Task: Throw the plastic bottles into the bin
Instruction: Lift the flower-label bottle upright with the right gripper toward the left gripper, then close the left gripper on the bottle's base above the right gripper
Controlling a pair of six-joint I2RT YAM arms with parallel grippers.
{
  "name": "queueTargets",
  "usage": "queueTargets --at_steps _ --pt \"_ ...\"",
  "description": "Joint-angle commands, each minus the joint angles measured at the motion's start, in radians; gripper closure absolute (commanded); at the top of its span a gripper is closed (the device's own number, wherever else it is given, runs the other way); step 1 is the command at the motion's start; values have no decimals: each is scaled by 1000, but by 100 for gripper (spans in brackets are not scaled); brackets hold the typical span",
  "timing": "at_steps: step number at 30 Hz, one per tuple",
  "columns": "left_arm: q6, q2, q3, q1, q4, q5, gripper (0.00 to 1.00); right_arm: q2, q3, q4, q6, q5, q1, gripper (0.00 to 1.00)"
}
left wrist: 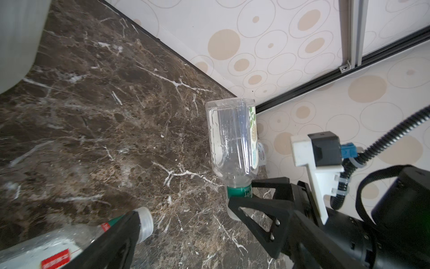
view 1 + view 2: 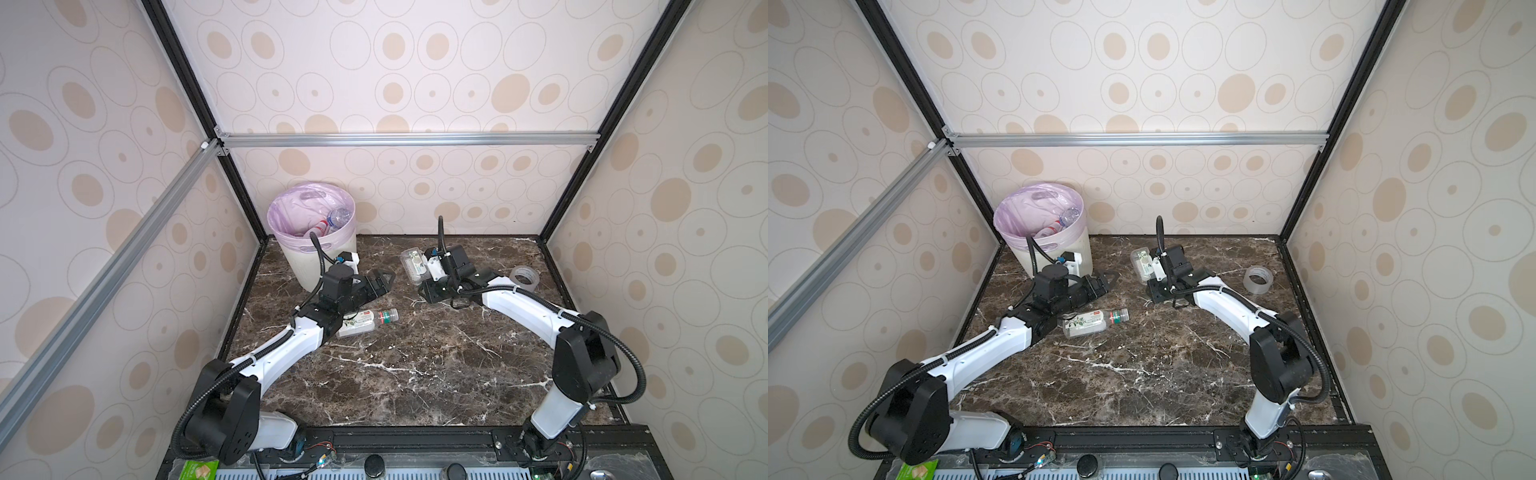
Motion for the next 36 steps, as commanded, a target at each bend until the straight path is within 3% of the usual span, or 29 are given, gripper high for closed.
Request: queueTargets --at_steps 1,17,27,34,36 --pt "-37 33 74 -10 55 8 1 -62 -29 3 15 -31 2 68" --pt "-47 200 211 -52 142 21 1 -136 -96 72 66 -155 41 68" --pt "-45 217 212 -52 163 15 23 -134 -75 85 68 -189 57 68" --pt "-42 235 220 -52 164 21 28 -120 -52 86 62 -222 61 68" --pt "-40 235 222 -52 163 21 34 -113 -45 86 60 -226 61 67"
